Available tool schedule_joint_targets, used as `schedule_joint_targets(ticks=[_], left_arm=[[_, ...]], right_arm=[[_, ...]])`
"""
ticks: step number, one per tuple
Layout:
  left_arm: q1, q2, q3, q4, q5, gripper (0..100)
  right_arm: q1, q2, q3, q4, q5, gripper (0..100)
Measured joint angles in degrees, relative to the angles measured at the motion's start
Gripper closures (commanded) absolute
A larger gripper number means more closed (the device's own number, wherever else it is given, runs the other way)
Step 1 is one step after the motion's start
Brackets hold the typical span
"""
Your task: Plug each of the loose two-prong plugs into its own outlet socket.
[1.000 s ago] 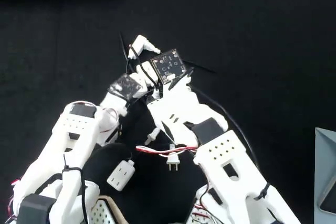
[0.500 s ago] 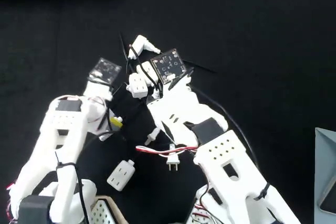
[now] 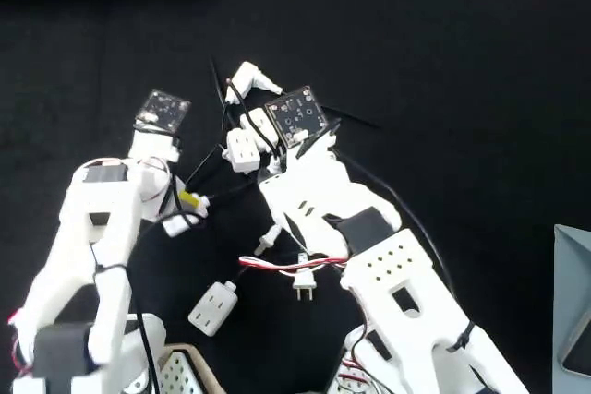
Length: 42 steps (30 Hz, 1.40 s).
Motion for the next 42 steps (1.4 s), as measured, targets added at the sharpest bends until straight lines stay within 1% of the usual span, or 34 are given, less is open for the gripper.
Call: schedule_joint_targets(ticks=[3,6,11,15,18,23,28,32,36,39,42], left_arm=[[-2.0,5.0,-2.4,-2.9,0.3,67],[-2.5,8.6,-6.2,-2.0,0.3,67],[-2.5,9.1,-11.6,8.0,0.3,67],[0.0,6.0,-14.6,16.3,0.1,67],[1.6,3.8,-15.2,18.7,-4.0,67],[2.6,4.2,-15.2,18.8,-11.9,67],[1.1,11.5,-15.2,14.5,-18.0,67],[0.6,19.3,-15.8,12.9,-21.3,75],[0.7,23.0,-18.0,12.6,-20.7,79],[0.9,23.1,-18.3,12.6,-15.9,81],[2.9,23.1,-18.3,12.6,-11.0,82]], right_arm=[[0.0,0.0,0.0,0.0,0.0,98.5],[0.0,0.0,0.0,0.0,0.0,98.5],[0.0,0.0,0.0,-0.2,0.0,98.5],[0.0,0.0,0.0,-0.2,0.0,98.5],[0.0,0.0,0.0,-0.2,0.0,98.5],[0.0,0.0,0.0,-0.2,0.0,98.5],[0.0,0.0,0.0,-0.2,0.0,98.5],[0.0,0.0,0.0,-0.2,0.0,98.5],[0.0,0.0,0.0,-0.2,0.0,98.5],[0.0,0.0,0.0,-0.2,0.0,98.5],[0.0,0.0,0.0,-0.2,0.0,98.5]])
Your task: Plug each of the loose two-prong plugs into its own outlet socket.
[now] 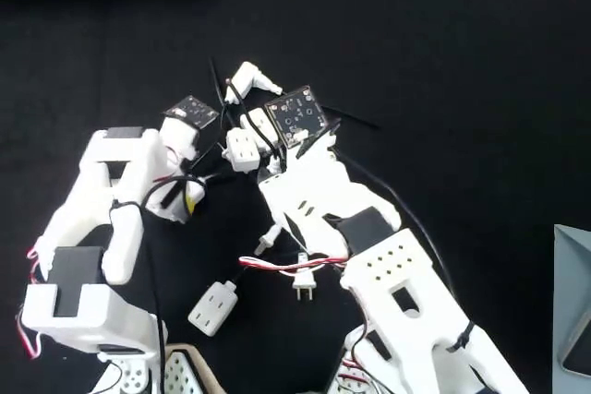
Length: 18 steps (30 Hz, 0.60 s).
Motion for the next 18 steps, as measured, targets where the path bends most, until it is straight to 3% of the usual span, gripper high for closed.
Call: schedule_joint_targets(ticks=[6,10,18], left_arm=[[6.7,0.4,-0.1,0.0,9.6,81],[8.2,0.5,-0.1,0.0,11.1,69],[8.3,0.6,-2.7,5.4,11.3,69]], right_arm=[[0.0,0.0,0.4,0.0,0.0,98.5],[0.0,0.1,0.5,0.0,0.0,98.5],[0.0,0.1,0.5,0.0,0.0,98.5]])
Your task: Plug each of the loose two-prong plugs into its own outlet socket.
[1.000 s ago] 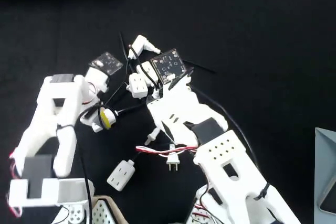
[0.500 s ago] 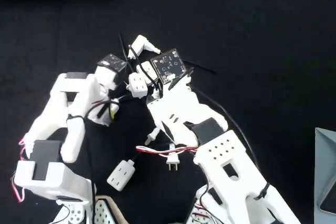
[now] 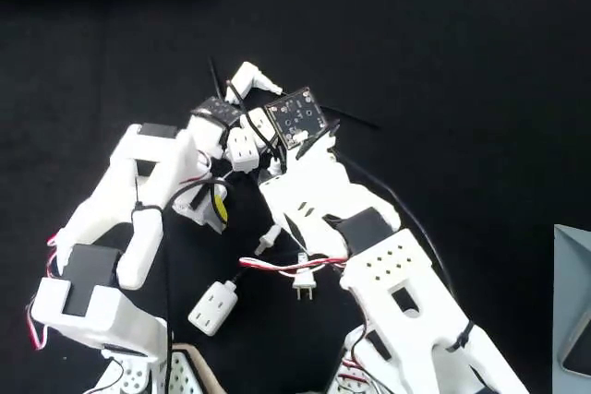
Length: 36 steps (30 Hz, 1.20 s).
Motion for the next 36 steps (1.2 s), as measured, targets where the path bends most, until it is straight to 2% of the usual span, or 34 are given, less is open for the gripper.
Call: schedule_joint_targets(ticks=[12,19,25,31,36], left_arm=[[-10.8,0.0,-16.7,15.6,-1.2,77],[-17.8,-3.3,-19.8,16.9,1.1,77],[-20.2,-17.2,-10.6,15.2,1.7,77],[-24.4,-34.1,6.8,5.0,7.2,77],[-31.5,-42.9,17.1,-1.2,14.2,77]], right_arm=[[0.0,0.0,0.0,0.0,3.1,98.5],[-4.9,0.0,0.0,0.0,6.0,98.5],[-10.7,3.5,-0.4,-2.3,6.4,98.6],[-14.1,17.4,-9.1,-2.5,7.7,98.6],[-15.9,26.9,-16.4,-2.5,7.7,98.6]])
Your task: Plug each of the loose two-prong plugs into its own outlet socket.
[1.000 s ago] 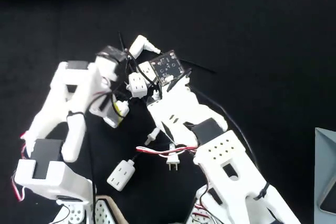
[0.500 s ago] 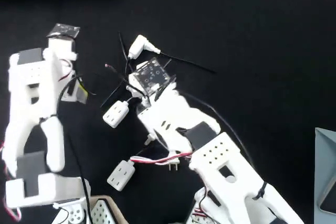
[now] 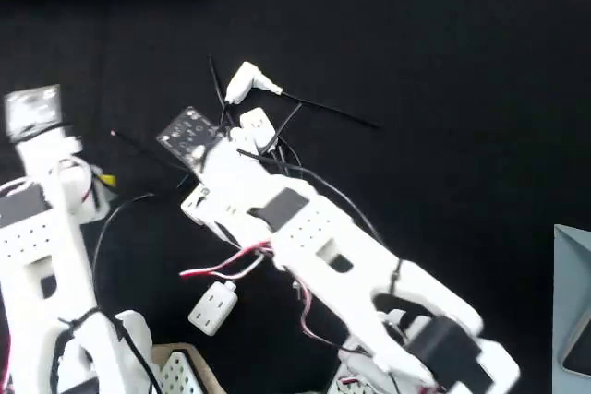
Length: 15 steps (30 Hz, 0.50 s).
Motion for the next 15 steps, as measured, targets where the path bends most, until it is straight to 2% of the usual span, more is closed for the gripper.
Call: schedule_joint_targets(ticks=[6,10,15], left_arm=[[-6.5,-0.8,6.1,-5.8,7.8,77],[-6.9,0.2,9.7,-10.3,12.0,77],[-6.9,0.5,11.3,-12.4,13.0,77]], right_arm=[[-2.1,6.7,-2.1,-6.2,0.0,98.6],[-2.0,9.8,-1.4,-13.7,0.0,98.6],[-2.2,12.3,-0.8,-17.8,0.0,98.6]])
